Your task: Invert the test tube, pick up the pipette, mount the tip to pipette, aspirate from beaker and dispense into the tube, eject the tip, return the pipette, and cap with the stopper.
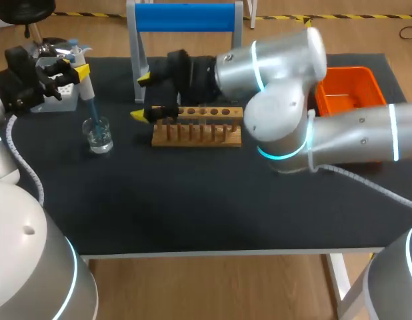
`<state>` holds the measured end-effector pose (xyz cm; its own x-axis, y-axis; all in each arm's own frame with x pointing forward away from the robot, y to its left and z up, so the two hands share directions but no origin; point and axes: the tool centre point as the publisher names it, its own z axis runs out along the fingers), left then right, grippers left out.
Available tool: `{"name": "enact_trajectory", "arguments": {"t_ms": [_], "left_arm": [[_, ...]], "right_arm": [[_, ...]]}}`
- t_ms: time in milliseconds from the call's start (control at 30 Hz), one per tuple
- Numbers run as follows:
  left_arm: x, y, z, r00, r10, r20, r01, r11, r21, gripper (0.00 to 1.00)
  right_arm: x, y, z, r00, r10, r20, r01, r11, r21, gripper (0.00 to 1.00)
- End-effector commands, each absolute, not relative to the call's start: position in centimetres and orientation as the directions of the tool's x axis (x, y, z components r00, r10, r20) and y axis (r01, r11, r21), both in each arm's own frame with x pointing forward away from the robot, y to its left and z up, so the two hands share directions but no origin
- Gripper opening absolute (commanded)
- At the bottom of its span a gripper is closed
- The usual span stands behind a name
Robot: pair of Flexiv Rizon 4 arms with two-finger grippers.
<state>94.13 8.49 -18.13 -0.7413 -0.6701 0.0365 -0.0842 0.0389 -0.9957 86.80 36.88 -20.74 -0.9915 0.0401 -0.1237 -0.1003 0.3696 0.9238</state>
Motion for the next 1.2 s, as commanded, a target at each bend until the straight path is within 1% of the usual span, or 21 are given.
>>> {"name": "enact_trajectory", "arguments": {"t_ms": [33, 167, 367, 433, 467, 500, 567, 600, 633, 667, 700, 1200], "left_arm": [[94.1, 8.5, -18.1, -0.741, -0.670, 0.036, -0.082, 0.038, -0.996, 0.00], [94.1, 8.5, -18.1, -0.741, -0.670, 0.036, -0.082, 0.038, -0.996, 0.00], [94.1, 8.5, -18.1, -0.741, -0.670, 0.036, -0.082, 0.038, -0.996, 0.00], [94.1, 8.5, -18.1, -0.741, -0.670, 0.036, -0.082, 0.038, -0.996, 0.00], [94.1, 8.5, -18.1, -0.741, -0.670, 0.036, -0.082, 0.038, -0.996, 0.00], [94.1, 8.5, -18.1, -0.741, -0.670, 0.036, -0.082, 0.038, -0.996, 0.00], [94.1, 8.5, -18.1, -0.741, -0.670, 0.036, -0.082, 0.038, -0.996, 0.00], [94.1, 8.5, -18.1, -0.741, -0.670, 0.036, -0.082, 0.038, -0.996, 0.00], [94.1, 8.5, -18.1, -0.741, -0.670, 0.036, -0.082, 0.038, -0.996, 0.00], [94.1, 8.5, -18.1, -0.741, -0.670, 0.036, -0.082, 0.038, -0.996, 0.00], [94.1, 8.5, -18.1, -0.741, -0.670, 0.036, -0.082, 0.038, -0.996, 0.00], [94.1, 8.5, -18.1, -0.741, -0.670, 0.036, -0.082, 0.038, -0.996, 0.00]], "right_arm": [[87.6, 32.8, -18.1, -0.958, -0.286, 0.005, -0.092, 0.324, 0.941, 1.00], [88.2, 33.1, -16.8, -0.934, -0.358, 0.004, -0.110, 0.298, 0.948, 1.00], [89.2, 33.9, -15.2, -0.911, -0.412, 0.010, -0.115, 0.278, 0.954, 1.00], [89.5, 34.2, -14.7, -0.908, -0.419, 0.009, -0.119, 0.277, 0.954, 0.74], [89.7, 34.4, -14.4, -0.903, -0.430, 0.011, -0.117, 0.269, 0.956, 0.58], [89.8, 34.6, -14.2, -0.902, -0.431, 0.009, -0.119, 0.270, 0.956, 0.45], [90.0, 35.1, -13.7, -0.898, -0.439, 0.006, -0.125, 0.269, 0.955, 0.35], [90.1, 35.3, -13.5, -0.897, -0.442, 0.005, -0.127, 0.270, 0.955, 0.26], [90.3, 35.5, -13.2, -0.894, -0.449, 0.008, -0.124, 0.265, 0.956, 0.12], [90.3, 35.7, -13.0, -0.893, -0.450, 0.007, -0.125, 0.264, 0.956, 0.03], [90.4, 35.9, -12.8, -0.890, -0.455, 0.007, -0.126, 0.260, 0.957, 0.00], [91.5, 39.1, -10.7, -0.877, -0.478, 0.047, -0.033, 0.159, 0.987, 0.00]]}}
